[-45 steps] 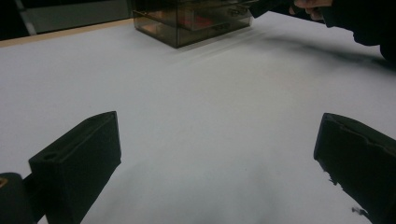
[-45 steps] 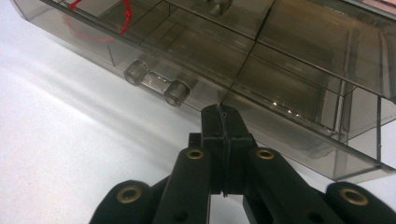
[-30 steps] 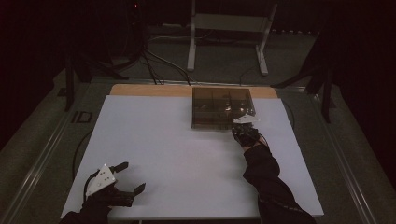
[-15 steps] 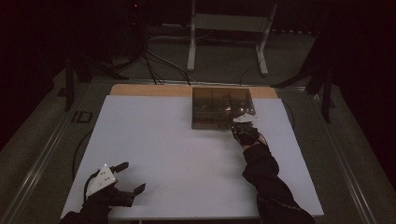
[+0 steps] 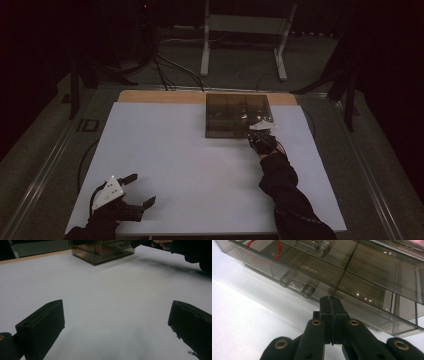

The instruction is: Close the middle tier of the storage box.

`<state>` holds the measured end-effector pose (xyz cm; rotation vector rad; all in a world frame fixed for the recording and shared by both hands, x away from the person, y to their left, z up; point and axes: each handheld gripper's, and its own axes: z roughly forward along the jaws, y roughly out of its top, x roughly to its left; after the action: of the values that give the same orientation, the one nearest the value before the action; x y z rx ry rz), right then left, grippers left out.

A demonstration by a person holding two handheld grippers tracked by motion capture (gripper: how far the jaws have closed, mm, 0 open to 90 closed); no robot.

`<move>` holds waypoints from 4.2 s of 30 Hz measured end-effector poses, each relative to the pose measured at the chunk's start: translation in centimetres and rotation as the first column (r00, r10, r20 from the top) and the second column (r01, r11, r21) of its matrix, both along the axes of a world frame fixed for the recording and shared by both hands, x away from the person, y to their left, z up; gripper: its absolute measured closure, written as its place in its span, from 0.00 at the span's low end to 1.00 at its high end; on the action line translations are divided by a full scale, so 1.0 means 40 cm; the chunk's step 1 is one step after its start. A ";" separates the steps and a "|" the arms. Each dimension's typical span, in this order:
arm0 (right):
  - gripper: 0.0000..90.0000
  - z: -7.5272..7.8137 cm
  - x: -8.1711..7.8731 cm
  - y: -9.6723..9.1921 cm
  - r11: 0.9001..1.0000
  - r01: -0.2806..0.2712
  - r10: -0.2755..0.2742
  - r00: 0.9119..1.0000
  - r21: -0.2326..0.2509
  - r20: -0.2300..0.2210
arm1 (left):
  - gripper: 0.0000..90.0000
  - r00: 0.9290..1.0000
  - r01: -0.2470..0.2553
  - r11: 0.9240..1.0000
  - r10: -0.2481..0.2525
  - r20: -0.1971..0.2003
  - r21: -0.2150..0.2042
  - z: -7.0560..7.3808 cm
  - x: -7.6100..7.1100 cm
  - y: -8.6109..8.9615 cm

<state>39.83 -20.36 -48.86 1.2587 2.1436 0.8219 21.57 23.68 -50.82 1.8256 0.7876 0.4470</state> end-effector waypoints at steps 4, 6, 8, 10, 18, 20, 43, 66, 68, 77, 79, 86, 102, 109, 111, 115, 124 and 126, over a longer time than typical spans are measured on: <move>1.00 -0.001 0.001 -0.001 1.000 0.006 -0.006 1.000 0.001 0.000 | 0.02 1.000 0.002 1.000 -0.002 -0.001 0.001 -0.001 0.001 0.000; 1.00 -0.001 0.003 0.000 1.000 0.007 -0.007 1.000 0.000 -0.001 | 0.02 1.000 0.001 1.000 -0.001 0.000 0.000 0.000 0.000 0.000; 1.00 -0.002 0.005 0.000 1.000 0.009 -0.009 1.000 -0.003 -0.003 | 0.02 1.000 0.001 1.000 -0.001 -0.001 0.001 -0.001 0.000 0.000; 1.00 -0.002 0.008 -0.001 1.000 0.009 -0.009 1.000 -0.004 -0.004 | 0.02 1.000 0.000 1.000 0.000 0.000 -0.001 0.000 0.000 0.000; 1.00 0.003 0.016 -0.001 1.000 0.016 -0.016 1.000 -0.004 -0.001 | 0.02 1.000 0.001 1.000 -0.001 0.000 0.000 0.000 0.000 0.000; 1.00 0.003 0.017 -0.001 1.000 0.016 -0.016 1.000 -0.004 -0.002 | 0.02 1.000 0.000 1.000 0.000 0.000 0.000 -0.001 0.000 0.000; 1.00 0.004 0.038 -0.005 0.999 0.032 -0.032 0.999 -0.005 -0.004 | 0.02 1.000 -0.001 1.000 0.001 0.000 0.001 0.000 0.000 0.000; 1.00 0.001 0.054 -0.005 0.999 0.033 -0.033 0.999 -0.009 -0.020 | 0.02 1.000 0.001 1.000 -0.001 -0.005 0.002 -0.002 0.001 -0.001; 1.00 0.001 0.054 -0.005 0.999 0.033 -0.033 0.999 -0.008 -0.021 | 0.02 1.000 0.001 1.000 -0.001 -0.005 0.002 -0.002 0.001 -0.001; 1.00 0.000 0.054 -0.008 1.000 0.028 -0.028 0.999 -0.004 -0.019 | 0.02 1.000 0.000 1.000 0.000 -0.005 0.001 -0.002 0.001 -0.001; 1.00 0.000 0.054 -0.007 1.000 0.028 -0.028 0.999 -0.004 -0.018 | 0.02 1.000 0.000 1.000 0.000 -0.005 0.001 -0.002 0.001 0.000; 1.00 -0.004 0.052 -0.012 1.000 0.018 -0.018 1.000 0.015 -0.021 | 0.02 1.000 0.001 1.000 -0.001 -0.001 0.004 -0.001 0.001 -0.001; 0.88 0.003 0.016 -0.007 1.000 -0.026 0.026 1.000 0.015 -0.011 | 0.02 1.000 0.000 1.000 0.000 -0.003 0.004 -0.002 0.001 -0.002; 0.81 0.003 0.009 -0.005 0.999 -0.032 0.033 0.999 0.027 -0.028 | 0.02 1.000 0.000 1.000 0.000 -0.004 0.005 -0.002 0.001 -0.002; 0.79 0.004 0.010 -0.007 0.999 -0.029 0.031 0.999 0.036 -0.033 | 0.02 1.000 -0.001 1.000 0.001 -0.003 0.005 -0.002 0.002 -0.002; 0.69 0.005 0.010 -0.008 0.999 -0.021 0.024 0.999 0.049 -0.048 | 0.02 1.000 0.001 1.000 -0.001 -0.004 0.006 -0.002 0.003 -0.003; 0.42 0.007 0.003 0.023 0.997 -0.044 0.049 0.996 0.058 -0.073 | 0.02 1.000 -0.001 1.000 0.001 -0.006 0.003 -0.002 0.003 -0.003; 0.38 0.008 0.002 0.030 0.997 -0.051 0.056 0.996 0.064 -0.075 | 0.02 1.000 -0.001 1.000 0.001 -0.003 0.003 -0.001 0.004 -0.003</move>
<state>39.91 -19.17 -48.53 1.2878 2.2376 0.8814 21.74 23.55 -50.88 1.8296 0.7903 0.4465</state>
